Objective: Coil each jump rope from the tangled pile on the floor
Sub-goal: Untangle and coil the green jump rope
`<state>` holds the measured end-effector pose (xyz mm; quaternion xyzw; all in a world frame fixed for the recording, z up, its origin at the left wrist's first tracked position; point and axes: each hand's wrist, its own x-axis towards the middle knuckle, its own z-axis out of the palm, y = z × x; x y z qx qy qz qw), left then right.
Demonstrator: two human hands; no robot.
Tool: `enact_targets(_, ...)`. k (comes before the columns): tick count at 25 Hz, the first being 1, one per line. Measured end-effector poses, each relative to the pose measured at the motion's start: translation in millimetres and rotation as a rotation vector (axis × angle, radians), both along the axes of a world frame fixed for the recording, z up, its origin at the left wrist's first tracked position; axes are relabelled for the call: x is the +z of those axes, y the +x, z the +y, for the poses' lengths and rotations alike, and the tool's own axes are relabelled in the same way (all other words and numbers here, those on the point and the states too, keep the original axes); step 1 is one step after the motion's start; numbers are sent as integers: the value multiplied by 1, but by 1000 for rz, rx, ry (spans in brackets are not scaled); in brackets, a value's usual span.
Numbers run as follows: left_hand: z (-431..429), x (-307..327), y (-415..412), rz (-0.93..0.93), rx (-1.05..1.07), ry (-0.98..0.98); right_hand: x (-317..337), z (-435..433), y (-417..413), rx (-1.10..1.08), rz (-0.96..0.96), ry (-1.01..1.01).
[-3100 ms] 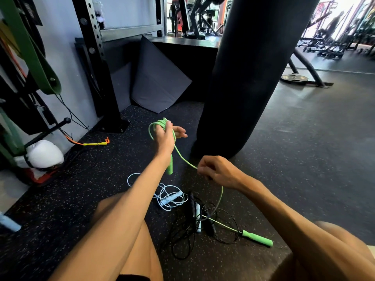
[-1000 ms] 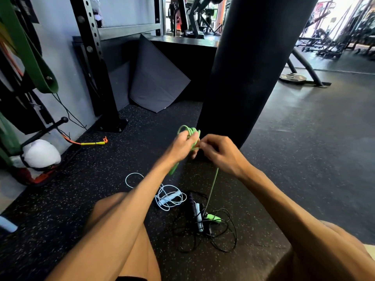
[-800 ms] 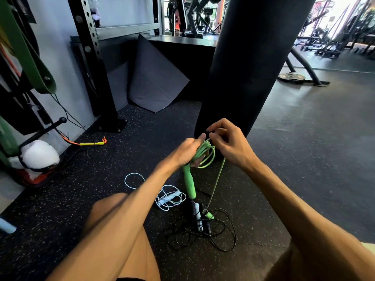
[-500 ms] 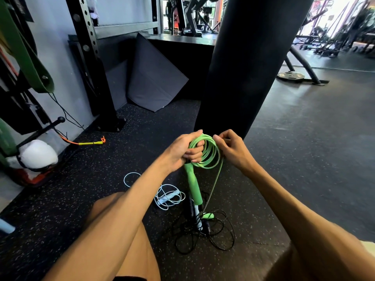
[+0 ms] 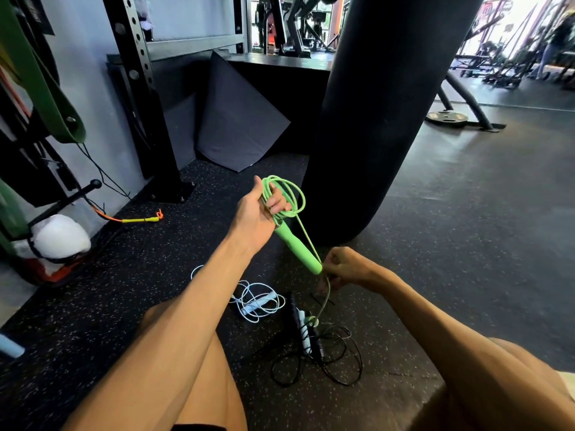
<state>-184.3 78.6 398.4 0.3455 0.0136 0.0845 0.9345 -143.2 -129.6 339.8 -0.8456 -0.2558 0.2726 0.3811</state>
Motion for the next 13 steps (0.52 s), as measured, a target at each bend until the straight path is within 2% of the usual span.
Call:
enact_targets(2,3,0,0,18,121,72,10,6,-3,8,-82,63)
enact_targets(5,0,-4,3,40,254,301,22,17,-6,69,-265,113)
enact_targets(9,-14,-19,12,43,367,760,38,28,-14,152,-391,175)
enact_targets(13,-21,-25,11,29,324,1275,57,25,-16,117,-512,243)
